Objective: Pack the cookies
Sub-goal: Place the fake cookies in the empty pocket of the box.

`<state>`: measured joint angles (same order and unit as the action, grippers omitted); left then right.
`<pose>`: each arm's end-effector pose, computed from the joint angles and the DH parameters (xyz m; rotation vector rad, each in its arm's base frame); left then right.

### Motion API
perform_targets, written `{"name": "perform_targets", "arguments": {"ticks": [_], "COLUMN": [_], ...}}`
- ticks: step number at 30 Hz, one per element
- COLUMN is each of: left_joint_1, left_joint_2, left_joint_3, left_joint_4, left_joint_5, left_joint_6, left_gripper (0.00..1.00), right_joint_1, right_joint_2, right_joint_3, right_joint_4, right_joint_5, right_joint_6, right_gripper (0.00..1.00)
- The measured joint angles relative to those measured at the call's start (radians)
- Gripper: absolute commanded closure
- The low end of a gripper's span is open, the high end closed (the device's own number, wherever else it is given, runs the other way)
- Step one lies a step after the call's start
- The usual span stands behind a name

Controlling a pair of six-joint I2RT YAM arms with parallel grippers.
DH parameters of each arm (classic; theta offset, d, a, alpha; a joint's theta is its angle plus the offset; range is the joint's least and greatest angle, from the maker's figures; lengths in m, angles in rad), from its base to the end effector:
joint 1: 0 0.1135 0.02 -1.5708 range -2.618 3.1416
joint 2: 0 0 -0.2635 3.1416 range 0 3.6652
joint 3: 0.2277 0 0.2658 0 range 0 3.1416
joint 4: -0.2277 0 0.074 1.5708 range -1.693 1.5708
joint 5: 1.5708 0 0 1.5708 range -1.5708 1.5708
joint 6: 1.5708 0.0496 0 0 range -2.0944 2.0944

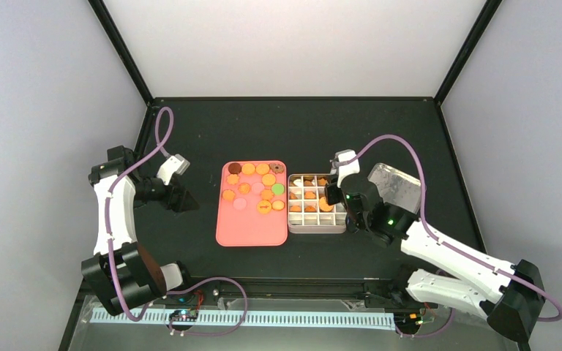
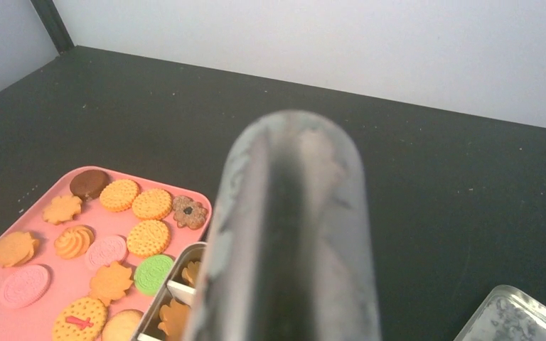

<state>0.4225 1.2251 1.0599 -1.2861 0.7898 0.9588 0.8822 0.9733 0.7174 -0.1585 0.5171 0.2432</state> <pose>0.2050 0.0536 0.2699 0.7114 2.3574 -0.6971 0.1744 0.1733 0.2767 -0.2865 1.9143 0.2374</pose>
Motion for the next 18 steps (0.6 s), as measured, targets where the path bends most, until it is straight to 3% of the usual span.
{"name": "perform_targets", "arguments": {"ticks": [18], "left_joint_1": [0.0], "left_joint_2": [0.0], "left_joint_3": [0.0], "left_joint_4": [0.0], "left_joint_5": [0.0], "left_joint_6": [0.002], "left_gripper": [0.16], "right_joint_1": [0.0], "right_joint_2": [-0.092], "right_joint_3": [-0.039], "right_joint_4": [-0.069], "right_joint_5": [-0.003], "right_joint_6": [0.036], "right_gripper": [0.8]}}
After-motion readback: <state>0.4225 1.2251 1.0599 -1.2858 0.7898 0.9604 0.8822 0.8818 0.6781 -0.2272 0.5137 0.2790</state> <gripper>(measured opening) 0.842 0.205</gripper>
